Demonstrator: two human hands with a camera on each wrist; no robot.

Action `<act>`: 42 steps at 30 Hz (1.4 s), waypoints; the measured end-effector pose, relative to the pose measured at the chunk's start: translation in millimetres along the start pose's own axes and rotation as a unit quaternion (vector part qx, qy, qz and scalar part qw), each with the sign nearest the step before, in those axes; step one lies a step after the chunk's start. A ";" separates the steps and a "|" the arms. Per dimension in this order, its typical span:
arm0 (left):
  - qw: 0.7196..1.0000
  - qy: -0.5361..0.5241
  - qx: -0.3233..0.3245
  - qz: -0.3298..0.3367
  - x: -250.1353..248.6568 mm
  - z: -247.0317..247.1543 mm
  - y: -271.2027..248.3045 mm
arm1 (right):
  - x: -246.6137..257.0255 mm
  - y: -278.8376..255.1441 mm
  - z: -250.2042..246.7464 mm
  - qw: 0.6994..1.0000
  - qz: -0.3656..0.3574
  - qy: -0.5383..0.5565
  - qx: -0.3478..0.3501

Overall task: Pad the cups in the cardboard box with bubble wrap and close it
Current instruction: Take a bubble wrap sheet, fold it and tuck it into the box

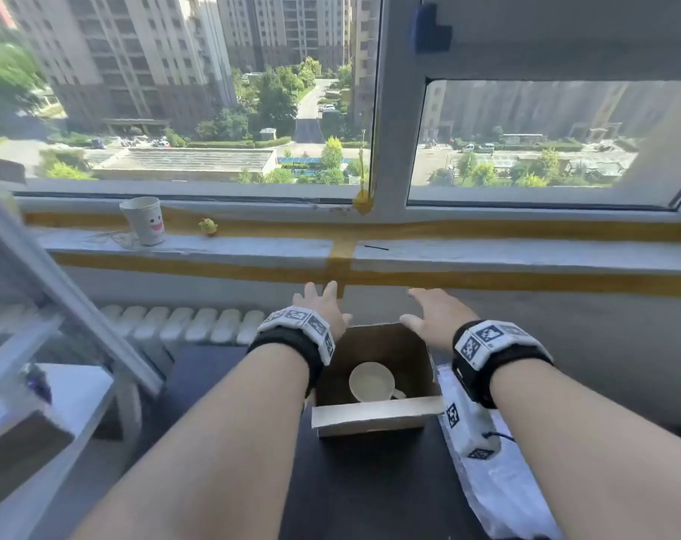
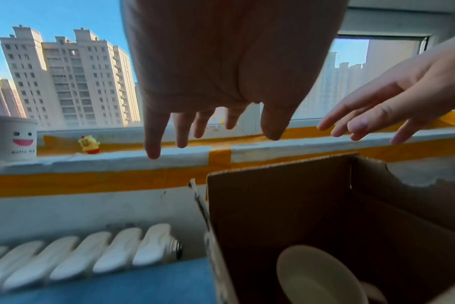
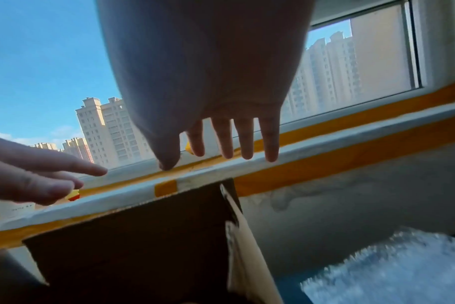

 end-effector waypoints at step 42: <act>0.996 0.062 -0.016 0.070 -53.8 41.5 -41.9 | -44.2 -84.0 42.6 0.988 0.122 0.088 0.016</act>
Point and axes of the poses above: each hand's wrist, its own y-axis towards the middle knuckle, its own z-axis out of the palm, x = y × z, the point moved 8 cm from there along y, towards the middle knuckle, and after that the axes turned 5 degrees about -x, right-handed, at the moved point
